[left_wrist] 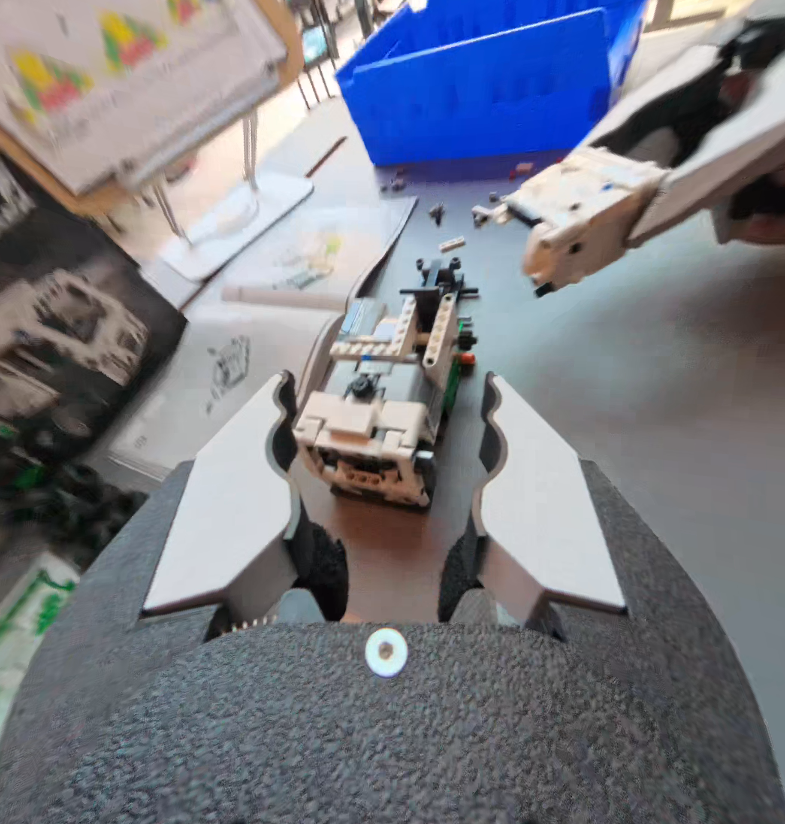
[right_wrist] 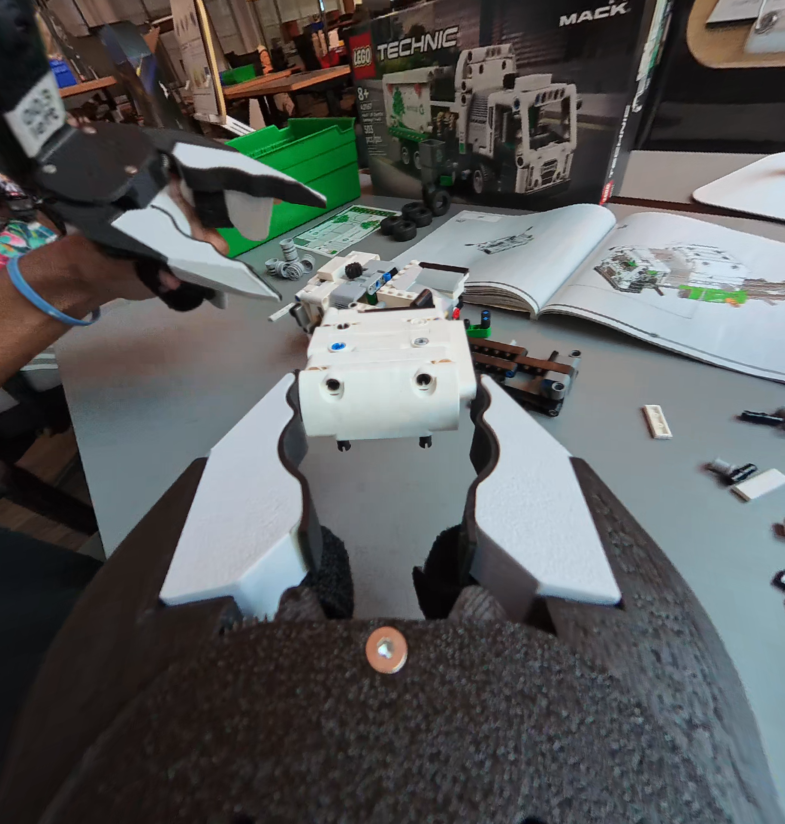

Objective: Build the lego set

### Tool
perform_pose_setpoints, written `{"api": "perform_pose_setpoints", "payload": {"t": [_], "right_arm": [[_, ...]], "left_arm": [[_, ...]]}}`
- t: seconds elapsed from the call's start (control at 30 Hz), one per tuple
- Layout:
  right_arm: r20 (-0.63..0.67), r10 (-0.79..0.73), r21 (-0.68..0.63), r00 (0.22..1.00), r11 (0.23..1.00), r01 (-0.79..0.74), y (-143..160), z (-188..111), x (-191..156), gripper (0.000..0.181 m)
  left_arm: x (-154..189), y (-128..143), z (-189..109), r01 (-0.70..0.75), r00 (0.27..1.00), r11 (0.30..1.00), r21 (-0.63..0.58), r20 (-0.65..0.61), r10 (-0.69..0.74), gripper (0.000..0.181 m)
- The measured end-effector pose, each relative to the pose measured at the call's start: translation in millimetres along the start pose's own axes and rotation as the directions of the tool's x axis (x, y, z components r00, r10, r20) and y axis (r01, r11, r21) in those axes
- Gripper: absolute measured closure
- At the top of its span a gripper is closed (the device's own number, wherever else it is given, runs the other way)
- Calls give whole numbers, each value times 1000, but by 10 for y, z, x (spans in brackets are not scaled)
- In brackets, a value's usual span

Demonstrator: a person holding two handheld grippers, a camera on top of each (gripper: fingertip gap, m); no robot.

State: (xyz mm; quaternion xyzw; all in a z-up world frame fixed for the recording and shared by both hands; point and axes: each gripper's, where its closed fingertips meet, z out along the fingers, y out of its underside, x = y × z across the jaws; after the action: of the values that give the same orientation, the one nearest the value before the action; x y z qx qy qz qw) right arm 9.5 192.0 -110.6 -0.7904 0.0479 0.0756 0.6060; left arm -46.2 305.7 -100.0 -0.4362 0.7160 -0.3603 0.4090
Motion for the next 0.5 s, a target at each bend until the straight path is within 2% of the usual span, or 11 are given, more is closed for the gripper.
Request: {"api": "perform_pose_setpoints", "payload": {"t": [0.07, 0.17, 0.33, 0.5], "right_arm": [[-11, 3, -6, 1000, 1000, -3, 19, -11, 36, 108], [-27, -2, -19, 1000, 1000, 1, 56, -6, 63, 108], [-22, -6, -35, 1000, 999, 5, 96, 22, 35, 108], [-29, 8, -45, 1000, 999, -9, 123, 34, 38, 108]], "left_arm": [[-169, 175, 52, 185, 980, 982, -32, -73, -187, 84], [-236, 264, 144, 280, 951, 960, -12, -133, -279, 80], [-158, 340, 330, 327, 927, 944, -39, -182, -328, 83], [-155, 413, 394, 225, 969, 972, -69, -90, -231, 87]]}}
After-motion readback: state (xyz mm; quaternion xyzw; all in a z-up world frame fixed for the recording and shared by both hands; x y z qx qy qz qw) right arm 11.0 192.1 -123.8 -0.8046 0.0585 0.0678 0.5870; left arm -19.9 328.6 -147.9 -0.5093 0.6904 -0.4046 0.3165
